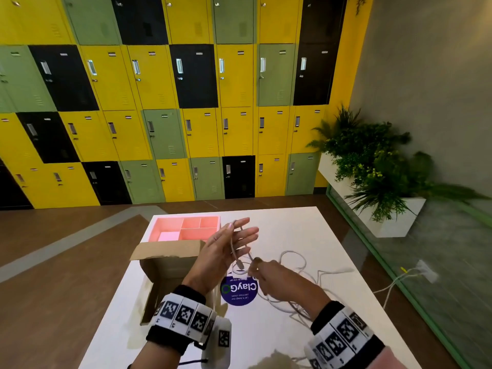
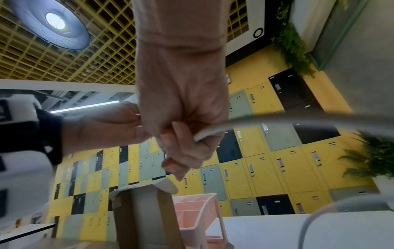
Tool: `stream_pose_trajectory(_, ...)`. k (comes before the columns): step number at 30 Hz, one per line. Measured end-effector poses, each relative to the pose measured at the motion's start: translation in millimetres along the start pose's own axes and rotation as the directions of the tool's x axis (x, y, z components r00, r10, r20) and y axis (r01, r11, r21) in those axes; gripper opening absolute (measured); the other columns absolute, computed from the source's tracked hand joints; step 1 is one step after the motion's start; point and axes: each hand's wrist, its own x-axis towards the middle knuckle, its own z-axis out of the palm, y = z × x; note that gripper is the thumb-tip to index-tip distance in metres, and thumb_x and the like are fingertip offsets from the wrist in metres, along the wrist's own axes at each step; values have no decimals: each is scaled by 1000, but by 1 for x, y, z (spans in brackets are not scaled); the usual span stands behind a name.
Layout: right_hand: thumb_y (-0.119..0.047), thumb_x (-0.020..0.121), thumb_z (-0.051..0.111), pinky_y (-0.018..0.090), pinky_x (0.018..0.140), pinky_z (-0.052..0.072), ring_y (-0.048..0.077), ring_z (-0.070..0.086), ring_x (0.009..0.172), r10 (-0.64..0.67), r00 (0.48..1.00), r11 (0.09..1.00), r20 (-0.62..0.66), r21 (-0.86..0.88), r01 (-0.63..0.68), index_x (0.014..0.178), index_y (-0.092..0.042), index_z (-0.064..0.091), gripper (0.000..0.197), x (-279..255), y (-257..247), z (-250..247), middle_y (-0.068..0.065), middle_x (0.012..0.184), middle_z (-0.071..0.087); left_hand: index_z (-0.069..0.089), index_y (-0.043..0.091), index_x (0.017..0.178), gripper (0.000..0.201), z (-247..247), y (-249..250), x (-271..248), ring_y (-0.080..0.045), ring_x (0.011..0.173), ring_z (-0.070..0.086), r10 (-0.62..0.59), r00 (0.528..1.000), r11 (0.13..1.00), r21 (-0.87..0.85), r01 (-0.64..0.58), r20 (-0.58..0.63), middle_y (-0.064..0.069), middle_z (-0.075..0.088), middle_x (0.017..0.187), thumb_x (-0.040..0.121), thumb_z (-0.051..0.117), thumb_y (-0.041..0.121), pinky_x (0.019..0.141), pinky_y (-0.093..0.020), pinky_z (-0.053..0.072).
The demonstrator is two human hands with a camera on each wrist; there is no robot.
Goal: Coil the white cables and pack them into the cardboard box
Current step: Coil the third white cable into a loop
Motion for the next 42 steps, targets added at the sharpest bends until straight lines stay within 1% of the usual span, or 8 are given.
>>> stream_pose_trajectory(2, -14, 97, 47, 24, 59, 36, 33, 58, 110, -7, 998, 998, 66, -64, 12, 126, -6, 43, 30, -4, -5, 2, 20, 124, 57, 52, 12, 132, 41, -3, -3, 0, -22, 120, 58, 12, 999, 999, 43, -10, -34, -9, 62, 128, 102, 31, 28, 98, -33, 49)
stream_pose_trajectory(5, -21, 100, 43, 26, 67, 39, 34, 57, 111, -32, 995, 987, 92, -154, 46, 124, -8, 47, 28, -9, -9, 2, 19, 124, 57, 58, 18, 126, 37, -9, -7, -1, -19, 125, 53, 18, 991, 986, 165, 5, -133, -6, 59, 132, 100, 35, 30, 99, -31, 43)
stream_pose_trajectory(13, -44, 95, 48, 31, 66, 42, 22, 63, 84, -220, 932, 971, -286, -159, 181, 99, -22, 63, 27, -14, -16, -31, 4, 94, 69, 57, 9, 119, 34, -9, -15, -8, -25, 97, 68, -136, 990, 863, 496, 100, 37, -12, 71, 105, 100, 35, 26, 91, -43, 54)
stream_pose_trajectory(18, -40, 88, 63, 33, 64, 52, 12, 64, 68, -212, 904, 921, -371, 232, 312, 83, -13, 65, 27, -13, -11, -48, 1, 73, 68, 55, 21, 123, 33, -4, -15, -12, -33, 75, 60, -285, 951, 873, 442, 205, 121, -12, 74, 98, 103, 30, 27, 83, -36, 54)
stream_pose_trajectory(22, -31, 86, 68, 22, 57, 44, 13, 56, 60, -184, 865, 840, -466, 383, 385, 83, -5, 65, 26, -10, -6, -54, 16, 72, 64, 55, 0, 121, 42, 1, -12, -13, -7, 35, 28, -272, 943, 939, 265, 217, 191, -10, 60, 58, 105, 27, 25, 46, -14, 37)
stream_pose_trajectory(25, -36, 85, 68, 30, 60, 40, 25, 50, 64, -150, 845, 824, -514, 407, 394, 81, -9, 63, 28, -6, 2, -51, 20, 75, 62, 57, -7, 112, 49, 0, -13, -14, -5, 34, 23, -203, 940, 979, 54, 195, 274, -8, 32, 54, 103, 29, 33, 41, -13, 31)
stream_pose_trajectory(33, -37, 100, 42, 18, 55, 32, 3, 40, 54, -208, 902, 905, -379, 276, 325, 79, -14, 50, 32, -7, 4, -40, -8, 60, 45, 59, 15, 76, 27, 4, -4, -11, -3, 39, 25, -242, 935, 951, -129, 282, 258, 7, 33, 56, 93, 47, 33, 36, -14, 21)
stream_pose_trajectory(42, -41, 99, 40, 23, 58, 33, 7, 41, 57, -139, 861, 864, -489, 364, 347, 77, -13, 53, 37, -1, -2, -34, -2, 63, 47, 57, 12, 85, 30, 10, 5, -10, -3, 41, 22, -174, 959, 949, -221, 224, 225, 10, 32, 55, 99, 37, 29, 38, -16, 19)
